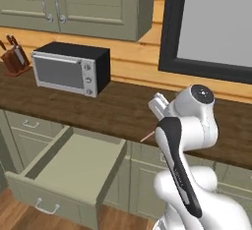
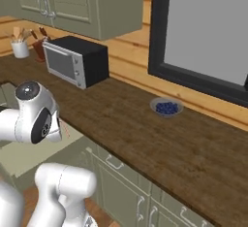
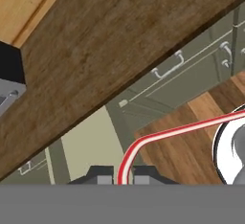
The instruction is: Take a straw from the drawer in front and place it inside the glass cup on the dining counter.
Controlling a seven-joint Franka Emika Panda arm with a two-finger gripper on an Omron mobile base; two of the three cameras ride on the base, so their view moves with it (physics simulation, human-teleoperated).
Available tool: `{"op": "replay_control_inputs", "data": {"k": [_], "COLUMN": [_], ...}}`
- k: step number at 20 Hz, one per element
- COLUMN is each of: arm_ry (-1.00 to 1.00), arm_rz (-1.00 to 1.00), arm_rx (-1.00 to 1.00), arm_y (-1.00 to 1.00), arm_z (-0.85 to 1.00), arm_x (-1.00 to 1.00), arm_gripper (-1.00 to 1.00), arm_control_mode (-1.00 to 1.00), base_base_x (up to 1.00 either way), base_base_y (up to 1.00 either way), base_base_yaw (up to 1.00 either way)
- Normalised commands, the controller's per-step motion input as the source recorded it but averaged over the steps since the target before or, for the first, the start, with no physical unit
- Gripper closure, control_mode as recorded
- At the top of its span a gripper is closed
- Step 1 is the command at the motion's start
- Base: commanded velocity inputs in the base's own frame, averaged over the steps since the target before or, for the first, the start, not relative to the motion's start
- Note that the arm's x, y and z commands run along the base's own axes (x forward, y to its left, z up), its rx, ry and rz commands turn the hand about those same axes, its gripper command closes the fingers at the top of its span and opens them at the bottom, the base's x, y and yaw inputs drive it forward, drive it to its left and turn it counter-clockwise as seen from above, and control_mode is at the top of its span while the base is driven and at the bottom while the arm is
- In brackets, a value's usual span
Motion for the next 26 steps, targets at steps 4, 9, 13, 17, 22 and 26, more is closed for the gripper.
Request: {"op": "replay_control_inputs", "data": {"k": [4, 9, 13, 17, 22, 26], "arm_ry": [0.0, 0.0, 0.0, 0.0, 0.0, 0.0], "arm_rz": [0.0, 0.0, 0.0, 0.0, 0.0, 0.0], "arm_rx": [0.0, 0.0, 0.0, 0.0, 0.0, 0.0], "arm_y": [0.0, 0.0, 0.0, 0.0, 0.0, 0.0], "arm_z": [0.0, 0.0, 0.0, 0.0, 0.0, 0.0], "arm_x": [0.0, 0.0, 0.0, 0.0, 0.0, 0.0], "arm_gripper": [1.0, 1.0, 1.0, 1.0, 1.0, 1.0], "arm_control_mode": [1.0, 1.0, 1.0, 1.0, 1.0, 1.0], "base_base_x": [-0.18, -0.02, -0.06, -0.07, -0.01, 0.0], "base_base_y": [-0.1, -0.08, -0.03, 0.0, 0.0, 0.0], "base_base_yaw": [0.33, 0.54, 0.62, 0.64, 0.64, 0.63]}}
